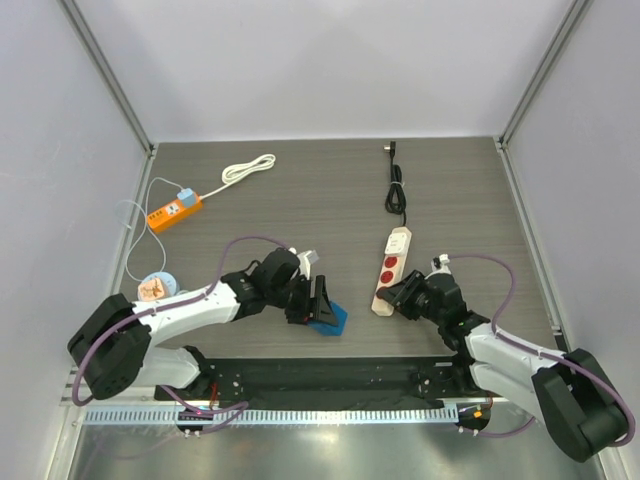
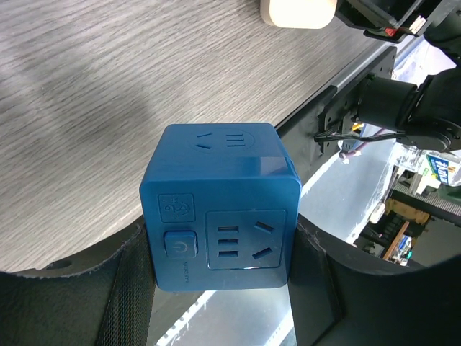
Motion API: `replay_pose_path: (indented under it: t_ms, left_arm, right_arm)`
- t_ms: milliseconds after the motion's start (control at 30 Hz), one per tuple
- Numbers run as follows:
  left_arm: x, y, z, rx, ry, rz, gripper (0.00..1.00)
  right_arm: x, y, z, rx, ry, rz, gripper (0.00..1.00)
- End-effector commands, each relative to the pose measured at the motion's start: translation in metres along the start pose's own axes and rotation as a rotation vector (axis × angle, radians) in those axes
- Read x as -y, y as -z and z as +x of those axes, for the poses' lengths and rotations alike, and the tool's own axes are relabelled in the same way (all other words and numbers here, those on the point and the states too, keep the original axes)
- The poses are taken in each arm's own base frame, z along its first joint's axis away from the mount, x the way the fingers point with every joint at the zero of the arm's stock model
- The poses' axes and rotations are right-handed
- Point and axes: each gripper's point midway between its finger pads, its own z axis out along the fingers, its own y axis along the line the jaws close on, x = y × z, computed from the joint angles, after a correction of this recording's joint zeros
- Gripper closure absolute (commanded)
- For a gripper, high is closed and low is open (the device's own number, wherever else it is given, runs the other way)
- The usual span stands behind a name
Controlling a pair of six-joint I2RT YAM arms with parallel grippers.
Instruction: Pull the plug off the socket
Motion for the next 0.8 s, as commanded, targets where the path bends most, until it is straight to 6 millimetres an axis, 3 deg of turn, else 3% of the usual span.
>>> replay_pose_path:
  t_ms: [0, 33, 167, 567, 600, 633, 700, 767]
  left_arm:
    - [0.019, -0.001, -0.011, 0.037, -0.027, 0.091, 0.76]
    - [0.014, -0.002, -0.012, 0.046, -0.029, 0.071, 0.68]
    - [-0.002, -0.008, -0.015, 0.064, -0.054, 0.005, 0.63]
    - [-0.018, -0.026, -0.041, 0.099, -0.069, -0.063, 0.65]
    - [-0.019, -0.025, -0.044, 0.105, -0.064, -0.065, 0.61]
    - [-0.020, -0.025, -0.044, 0.105, -0.061, -0.070, 0.48]
    - [-0.026, -0.023, -0.045, 0.104, -0.060, -0.094, 0.32]
    - [-0.031, -0.018, -0.045, 0.104, -0.068, -0.123, 0.27]
  right_arm:
    - [0.003, -0.002, 0.007, -0.041, 0.034, -0.001, 0.99]
    - [0.003, -0.002, 0.008, -0.046, 0.036, -0.003, 0.99]
    - [0.006, -0.002, 0.012, -0.053, 0.033, -0.016, 0.99]
    - [0.001, 0.003, 0.010, -0.046, 0.042, -0.033, 0.99]
    - [0.001, 0.003, 0.010, -0.046, 0.041, -0.032, 0.99]
    - [0.002, 0.003, 0.011, -0.050, 0.040, -0.028, 0.99]
    - [0.002, 0.003, 0.012, -0.051, 0.045, -0.029, 0.99]
    - [0.001, 0.002, 0.011, -0.051, 0.048, -0.029, 0.99]
